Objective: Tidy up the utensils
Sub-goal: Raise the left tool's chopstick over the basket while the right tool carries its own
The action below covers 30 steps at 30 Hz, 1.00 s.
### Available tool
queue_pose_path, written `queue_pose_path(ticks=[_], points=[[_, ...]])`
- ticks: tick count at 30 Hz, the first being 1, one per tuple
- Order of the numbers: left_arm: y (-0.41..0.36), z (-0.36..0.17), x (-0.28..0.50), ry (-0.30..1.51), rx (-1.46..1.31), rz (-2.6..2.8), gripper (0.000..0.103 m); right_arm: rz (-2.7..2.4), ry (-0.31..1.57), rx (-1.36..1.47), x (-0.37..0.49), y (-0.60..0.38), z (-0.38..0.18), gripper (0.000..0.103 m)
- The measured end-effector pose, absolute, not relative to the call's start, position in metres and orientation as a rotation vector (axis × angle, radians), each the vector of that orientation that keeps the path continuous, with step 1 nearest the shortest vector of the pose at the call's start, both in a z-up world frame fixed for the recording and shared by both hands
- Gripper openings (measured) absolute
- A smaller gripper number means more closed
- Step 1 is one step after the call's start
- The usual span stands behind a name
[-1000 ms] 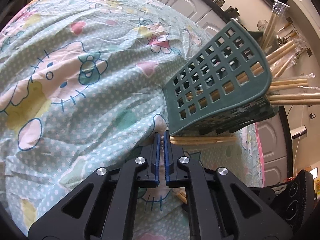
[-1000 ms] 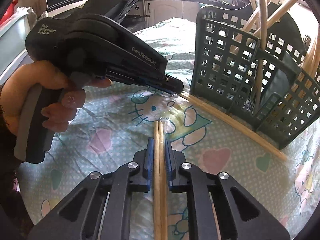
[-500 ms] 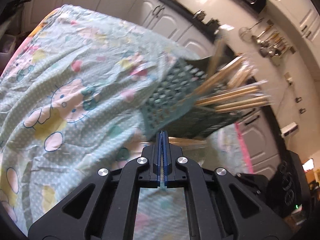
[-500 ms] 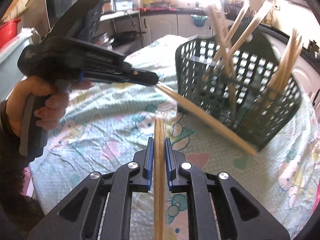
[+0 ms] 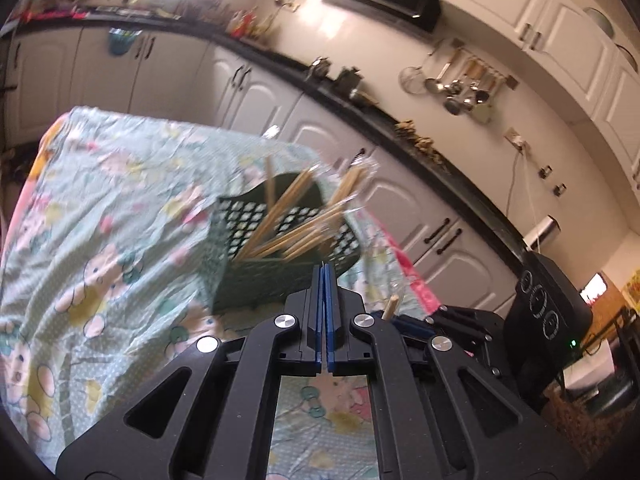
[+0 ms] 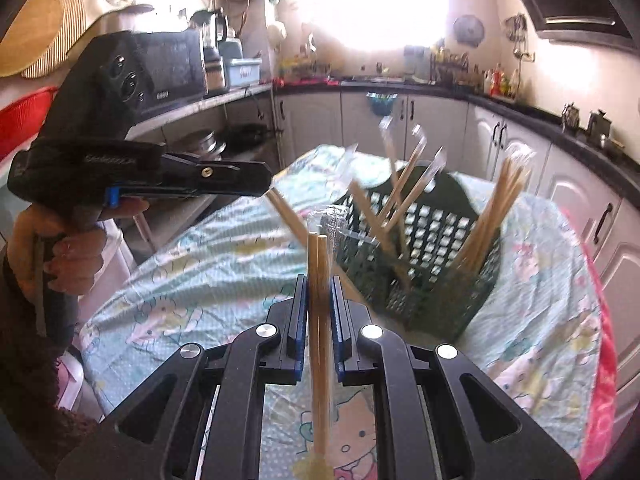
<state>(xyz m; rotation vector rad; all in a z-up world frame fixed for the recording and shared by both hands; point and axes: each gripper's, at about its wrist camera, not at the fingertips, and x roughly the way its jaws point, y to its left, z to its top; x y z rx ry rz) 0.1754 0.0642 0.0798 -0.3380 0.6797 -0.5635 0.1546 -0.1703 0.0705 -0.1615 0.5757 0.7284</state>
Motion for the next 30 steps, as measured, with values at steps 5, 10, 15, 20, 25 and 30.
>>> queue_pose_path(ticks=[5, 10, 15, 20, 25, 30], points=[[0.050, 0.111, 0.165, 0.615, -0.301, -0.606, 0.000, 0.702, 0.510, -0.135, 0.159, -0.184, 0.095, 0.010], [0.036, 0.138, 0.159, 0.561, -0.266, -0.644, 0.000, 0.676, 0.454, -0.122, 0.160, -0.195, 0.116, 0.010], [0.024, 0.159, 0.159, 0.522, -0.243, -0.674, 0.000, 0.653, 0.399, -0.114, 0.162, -0.207, 0.138, 0.010], [0.006, 0.177, 0.165, 0.496, -0.240, -0.706, 0.000, 0.631, 0.351, -0.100, 0.167, -0.218, 0.158, 0.010], [-0.016, 0.195, 0.173, 0.470, -0.211, -0.732, 0.000, 0.610, 0.305, -0.088, 0.173, -0.229, 0.177, 0.010], [-0.022, 0.208, 0.185, 0.449, -0.204, -0.726, 0.000, 0.602, 0.271, -0.082, 0.180, -0.233, 0.194, 0.011]])
